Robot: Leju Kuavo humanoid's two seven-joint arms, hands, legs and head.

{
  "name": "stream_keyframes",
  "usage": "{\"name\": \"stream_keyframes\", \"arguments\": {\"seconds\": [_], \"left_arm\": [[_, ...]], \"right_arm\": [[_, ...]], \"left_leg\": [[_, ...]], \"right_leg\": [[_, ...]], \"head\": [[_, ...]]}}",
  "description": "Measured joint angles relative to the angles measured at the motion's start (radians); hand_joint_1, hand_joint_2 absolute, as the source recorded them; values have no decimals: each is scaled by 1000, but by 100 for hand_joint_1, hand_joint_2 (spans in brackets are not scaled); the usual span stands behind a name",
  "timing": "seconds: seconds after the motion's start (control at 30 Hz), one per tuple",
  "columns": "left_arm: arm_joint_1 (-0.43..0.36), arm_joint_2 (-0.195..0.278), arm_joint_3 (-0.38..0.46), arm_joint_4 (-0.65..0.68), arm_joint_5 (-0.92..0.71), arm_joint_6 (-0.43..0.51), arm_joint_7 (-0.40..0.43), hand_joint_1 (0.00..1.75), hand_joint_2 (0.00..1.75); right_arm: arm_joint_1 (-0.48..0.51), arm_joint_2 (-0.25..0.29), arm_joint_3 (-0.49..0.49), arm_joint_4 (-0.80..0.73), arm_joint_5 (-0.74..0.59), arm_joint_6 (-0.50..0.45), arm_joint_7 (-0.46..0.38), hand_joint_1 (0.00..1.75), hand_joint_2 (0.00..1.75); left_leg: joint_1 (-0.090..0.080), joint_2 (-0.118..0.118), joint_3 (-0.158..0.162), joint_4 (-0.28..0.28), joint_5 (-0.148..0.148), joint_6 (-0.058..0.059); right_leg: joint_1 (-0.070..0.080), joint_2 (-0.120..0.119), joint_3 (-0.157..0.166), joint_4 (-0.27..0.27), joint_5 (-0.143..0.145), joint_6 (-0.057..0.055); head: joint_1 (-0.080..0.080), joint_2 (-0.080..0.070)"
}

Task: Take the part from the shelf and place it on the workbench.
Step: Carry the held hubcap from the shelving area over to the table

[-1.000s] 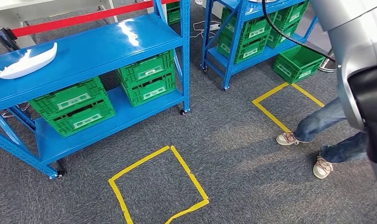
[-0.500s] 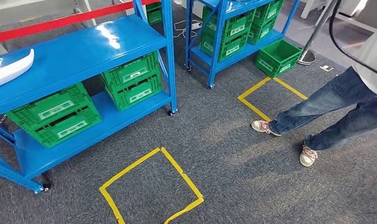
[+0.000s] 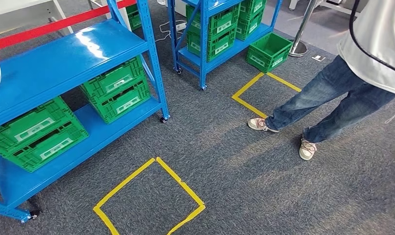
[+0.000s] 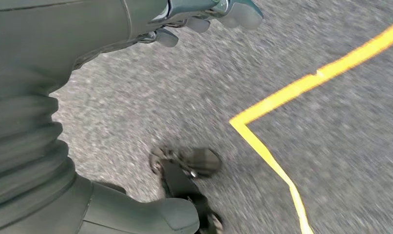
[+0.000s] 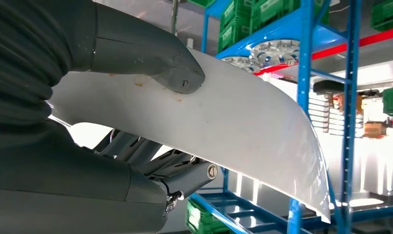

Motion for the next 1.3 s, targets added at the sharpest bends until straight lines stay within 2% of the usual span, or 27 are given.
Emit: {"name": "stream_keyframes", "arguments": {"seconds": [0.03,0.1,0.17,0.2,0.23,0.27,0.3,0.37,0.43,0.5,0.57,0.63,0.67,0.7,0.73,0.77,0.83,0.87,0.9,1.0,1.07,1.13,1.17,1.2,1.23,1.27,1.3], "left_arm": [[-4,0,0,0,3,-8,-4,0,175],[-8,0,1,0,6,-15,-9,0,175],[-7,0,1,0,6,-14,-10,0,175],[-7,0,1,0,5,-8,-11,0,175],[-7,0,1,0,2,1,-13,0,175],[-6,-1,1,0,0,10,-15,0,175],[-6,-1,1,0,-3,17,-19,0,175],[-5,0,2,1,-1,22,-25,0,175],[-1,0,5,2,7,22,-27,0,175],[5,-1,9,2,14,15,-24,0,175],[12,-2,14,2,19,5,-19,0,175],[16,-4,18,3,21,1,-16,0,175],[18,-5,19,3,21,3,-14,0,175],[20,-6,21,4,21,6,-12,0,175],[21,-6,23,4,21,8,-10,0,175],[22,-7,25,4,21,10,-9,0,175],[21,-8,27,3,21,11,-7,0,175],[20,-8,27,3,21,11,-7,0,175],[20,-8,28,3,21,11,-7,0,175],[18,-9,30,3,21,11,-5,0,175],[17,-9,32,3,21,11,-3,0,175],[17,-9,33,3,21,11,-2,0,175],[18,-9,34,3,21,10,-1,0,175],[19,-9,35,4,21,10,1,0,175],[20,-9,36,4,21,9,2,0,175],[20,-9,36,4,21,8,2,0,175],[21,-9,37,4,21,8,3,0,175]], "right_arm": [[0,6,4,5,1,-8,-3,175,175],[3,22,12,14,3,-17,-6,175,175],[8,35,23,21,5,-19,-7,175,175],[11,39,27,25,7,-20,-7,175,175],[12,42,31,28,9,-22,-7,175,175],[13,43,32,32,12,-25,-7,175,175],[13,45,33,34,15,-29,-7,175,175],[12,48,34,38,17,-34,-8,175,175],[12,50,35,41,15,-34,-12,175,175],[13,51,35,43,13,-34,-15,175,175],[13,55,35,52,20,-41,-14,175,175],[20,65,35,66,31,-53,-12,175,175],[28,70,36,72,34,-57,-12,175,175],[36,72,36,77,35,-58,-13,175,175],[42,73,36,80,35,-58,-16,175,175],[46,73,36,83,34,-58,-18,175,175],[48,74,34,86,32,-59,-23,175,175],[49,76,33,86,32,-59,-24,175,175],[51,79,33,86,31,-60,-24,175,175],[56,83,31,90,32,-61,-22,175,175],[57,85,28,91,33,-63,-22,175,175],[61,91,25,91,34,-64,-22,175,175],[65,94,25,91,36,-63,-21,175,175],[69,97,25,91,37,-61,-20,175,175],[72,99,25,91,38,-59,-19,175,175],[74,100,25,91,40,-58,-18,175,175],[75,100,25,91,41,-57,-17,175,175]], "left_leg": [[1,-13,-8,18,-13,-5],[2,-52,-53,117,-66,-9],[1,-68,-119,246,-115,-7],[1,-71,-138,277,-116,-5],[0,-72,-140,270,-97,-1],[0,-76,-122,222,-61,3],[-1,-87,-93,152,-21,9],[-2,-115,-40,34,23,19],[-6,-123,-24,3,23,23],[-6,-107,-19,-7,29,30],[-1,-89,-12,-19,35,41],[0,-71,-11,-23,36,48],[0,-61,-11,-21,35,49],[0,-53,-12,-20,34,50],[0,-45,-12,-18,32,50],[1,-38,-11,-16,30,48],[-2,-26,-11,-10,24,41],[-4,-20,-10,-8,21,36],[-6,-15,-9,-7,19,30],[-8,0,-4,-10,16,13],[-6,-19,-17,24,-11,3],[-4,-54,-68,136,-71,-2],[-4,-63,-101,205,-98,-2],[-5,-68,-127,256,-112,-2],[-5,-70,-137,273,-106,-1],[-5,-72,-130,250,-82,1],[-4,-79,-103,190,-45,4]], "right_leg": [[-2,6,0,-2,2,-7],[-4,19,1,-3,3,-18],[-1,37,1,-3,3,-22],[1,46,1,-2,3,-23],[3,55,1,-1,3,-23],[5,65,1,0,3,-23],[5,73,1,1,2,-22],[7,89,-2,3,2,-17],[3,105,-7,1,6,-4],[-1,113,-10,-1,9,9],[2,81,-32,41,-17,19],[2,39,-89,158,-72,27],[1,30,-120,220,-94,31],[-1,26,-139,257,-101,34],[-3,23,-140,259,-91,36],[-5,19,-119,218,-64,36],[-3,-6,-46,82,-10,32],[0,-17,-19,30,5,27],[3,-24,-5,3,9,20],[5,-5,-4,-6,12,0],[0,7,-2,-10,16,-13],[-2,21,-2,-12,17,-21],[-1,30,-2,-12,17,-23],[0,39,-3,-12,17,-23],[0,49,-2,-11,17,-23],[1,58,-2,-10,17,-23],[1,67,-2,-9,17,-22]], "head": [[0,0],[-2,0],[-3,0],[-3,0],[-3,0],[-3,0],[-3,0],[-2,0],[-2,0],[-2,0],[3,0],[7,0],[8,0],[8,0],[9,0],[9,0],[9,0],[9,0],[9,0],[8,0],[8,0],[7,0],[7,0],[7,0],[8,0],[8,0],[8,0]]}}
